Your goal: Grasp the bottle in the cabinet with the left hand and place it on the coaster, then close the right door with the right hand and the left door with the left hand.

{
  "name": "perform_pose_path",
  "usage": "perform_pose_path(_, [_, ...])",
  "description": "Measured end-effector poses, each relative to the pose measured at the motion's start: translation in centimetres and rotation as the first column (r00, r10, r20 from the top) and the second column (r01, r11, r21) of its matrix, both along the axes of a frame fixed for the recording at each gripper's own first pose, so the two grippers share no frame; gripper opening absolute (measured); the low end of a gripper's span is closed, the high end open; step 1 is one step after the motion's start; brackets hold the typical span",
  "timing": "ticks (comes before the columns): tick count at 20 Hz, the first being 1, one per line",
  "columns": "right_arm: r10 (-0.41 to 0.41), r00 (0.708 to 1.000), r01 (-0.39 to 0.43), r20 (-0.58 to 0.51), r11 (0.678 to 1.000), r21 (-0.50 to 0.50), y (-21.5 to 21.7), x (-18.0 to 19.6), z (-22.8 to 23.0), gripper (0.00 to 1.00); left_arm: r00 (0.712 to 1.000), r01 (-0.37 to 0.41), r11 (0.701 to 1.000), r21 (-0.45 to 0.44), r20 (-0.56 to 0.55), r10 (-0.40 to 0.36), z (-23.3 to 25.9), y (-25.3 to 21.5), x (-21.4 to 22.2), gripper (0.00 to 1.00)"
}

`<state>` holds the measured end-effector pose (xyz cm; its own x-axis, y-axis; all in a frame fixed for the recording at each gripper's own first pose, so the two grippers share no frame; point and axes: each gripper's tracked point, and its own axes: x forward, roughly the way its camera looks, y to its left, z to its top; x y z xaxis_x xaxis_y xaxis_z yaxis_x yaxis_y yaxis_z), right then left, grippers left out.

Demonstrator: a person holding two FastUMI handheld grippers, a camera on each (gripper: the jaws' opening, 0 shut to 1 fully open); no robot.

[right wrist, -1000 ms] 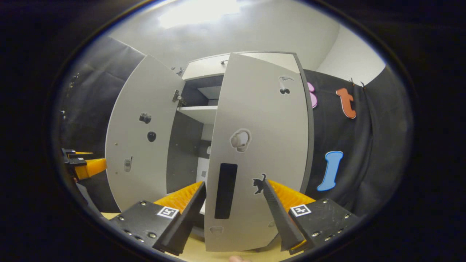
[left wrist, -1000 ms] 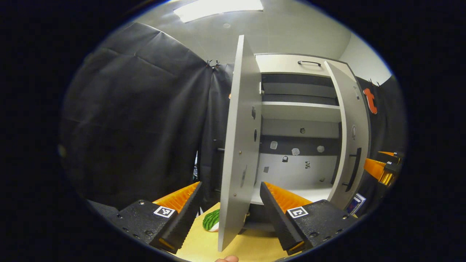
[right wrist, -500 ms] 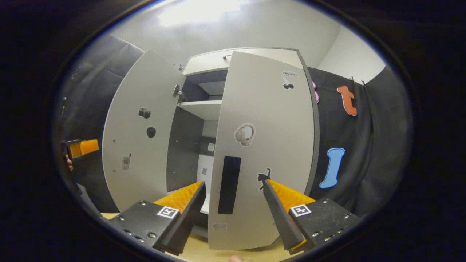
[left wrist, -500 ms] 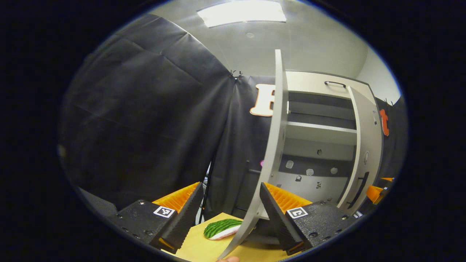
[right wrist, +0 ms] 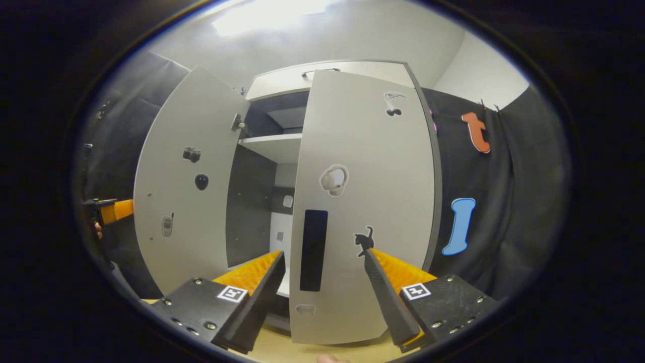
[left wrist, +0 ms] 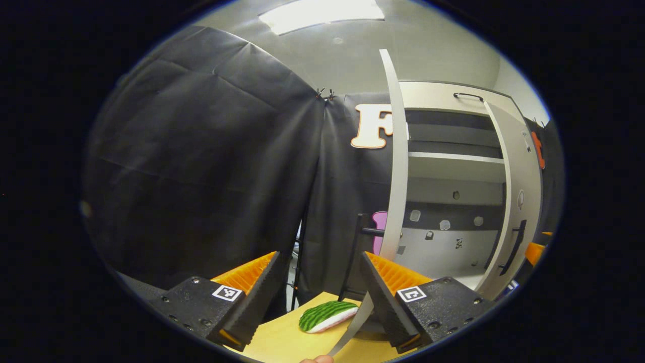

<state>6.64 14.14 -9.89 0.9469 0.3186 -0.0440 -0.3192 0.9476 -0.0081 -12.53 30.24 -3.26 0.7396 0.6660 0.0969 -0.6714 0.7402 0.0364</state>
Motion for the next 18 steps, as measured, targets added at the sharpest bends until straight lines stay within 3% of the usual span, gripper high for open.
perform_pose_path(1, [-0.003,1.000,0.003,0.001,1.000,0.003,-0.1,0.1,0.0,0.93,1.000,-0.001,1.000,0.012,-0.006,0.001,0.1,-0.1,0.1,0.92])
perform_pose_path(3, [-0.006,1.000,0.006,-0.001,1.000,0.010,-0.2,0.2,-0.1,0.93,1.000,0.011,1.000,0.027,-0.018,-0.011,0.1,-0.2,0.3,0.96])
perform_pose_path(4, [-0.005,1.000,0.005,-0.005,1.000,0.014,-0.2,0.3,-0.2,0.93,1.000,0.015,1.000,0.022,-0.021,-0.014,0.1,-0.2,0.3,0.89])
perform_pose_path(8, [0.002,1.000,-0.001,-0.014,1.000,0.018,-0.2,0.4,-0.5,0.94,1.000,0.000,0.999,-0.032,0.016,0.001,-0.1,-0.3,0.3,0.87])
perform_pose_path(10, [0.003,1.000,-0.003,-0.009,1.000,0.012,-0.3,0.4,-0.3,0.94,1.000,-0.005,0.999,-0.053,0.021,0.006,-0.6,-0.3,0.2,0.87])
perform_pose_path(11, [0.003,1.000,-0.003,-0.008,1.000,0.011,-0.5,0.4,-0.4,0.93,1.000,-0.006,0.998,-0.061,0.021,0.007,-0.7,-0.3,0.2,0.92])
perform_pose_path(18, [-0.001,1.000,0.001,-0.010,1.000,0.025,-1.5,0.3,-0.1,0.93,0.999,0.000,0.994,-0.109,0.045,0.005,-1.2,-0.6,0.2,0.93])
